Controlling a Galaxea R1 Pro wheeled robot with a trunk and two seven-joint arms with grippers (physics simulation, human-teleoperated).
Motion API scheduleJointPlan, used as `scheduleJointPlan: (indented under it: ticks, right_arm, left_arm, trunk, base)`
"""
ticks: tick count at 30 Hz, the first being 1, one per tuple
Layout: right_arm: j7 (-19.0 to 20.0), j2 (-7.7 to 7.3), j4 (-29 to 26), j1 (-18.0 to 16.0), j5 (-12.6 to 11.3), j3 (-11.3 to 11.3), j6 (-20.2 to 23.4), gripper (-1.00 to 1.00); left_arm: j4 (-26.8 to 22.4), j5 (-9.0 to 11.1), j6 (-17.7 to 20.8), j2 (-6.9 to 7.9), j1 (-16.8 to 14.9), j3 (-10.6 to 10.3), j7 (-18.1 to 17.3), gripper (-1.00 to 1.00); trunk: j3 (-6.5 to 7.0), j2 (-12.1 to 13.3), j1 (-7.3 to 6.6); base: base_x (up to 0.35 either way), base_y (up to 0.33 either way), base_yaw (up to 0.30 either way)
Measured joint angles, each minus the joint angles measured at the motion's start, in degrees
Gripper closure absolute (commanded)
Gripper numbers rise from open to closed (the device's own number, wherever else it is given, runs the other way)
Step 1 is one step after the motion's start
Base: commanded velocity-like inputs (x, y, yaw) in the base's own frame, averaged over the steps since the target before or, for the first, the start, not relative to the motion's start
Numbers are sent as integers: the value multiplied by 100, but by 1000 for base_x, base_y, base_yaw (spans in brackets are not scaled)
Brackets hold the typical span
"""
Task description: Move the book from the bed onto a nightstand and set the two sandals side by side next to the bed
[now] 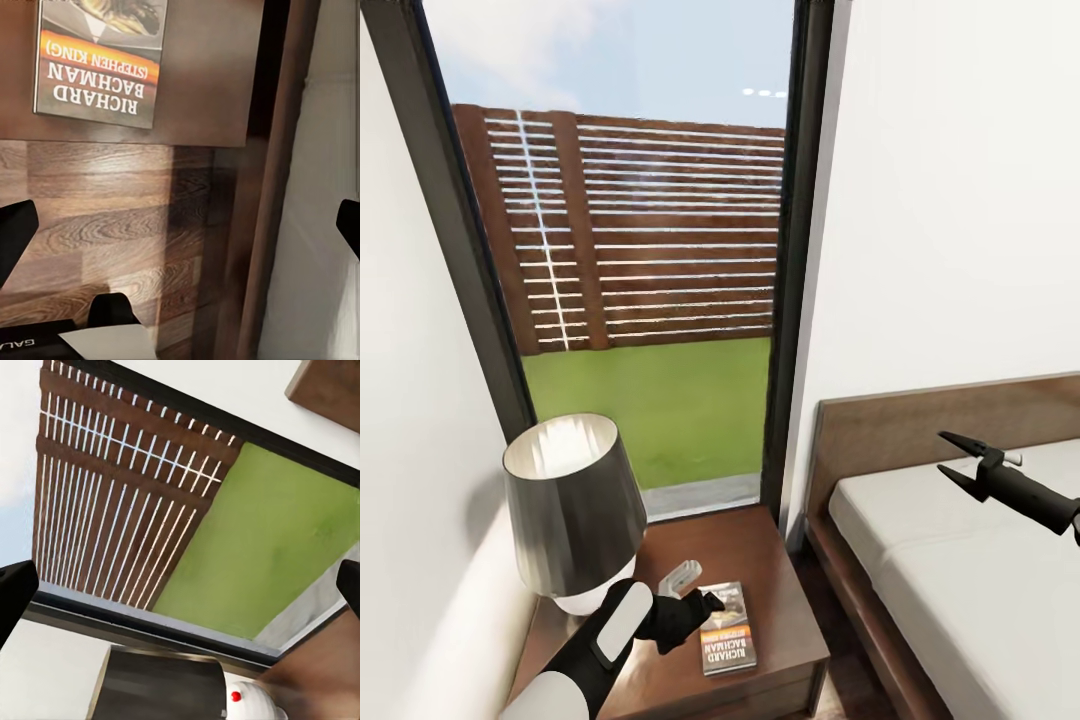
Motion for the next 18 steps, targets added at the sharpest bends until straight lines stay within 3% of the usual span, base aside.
scheduleJointPlan:
  ticks: [18]
  right_arm:
    - [3,-69,317,0,56,30,-19,-100]
  left_arm:
    - [24,8,40,-1,0,-6,-18,-100]
  trunk:
    - [323,722,-395]
  base:
    - [0,0,0]
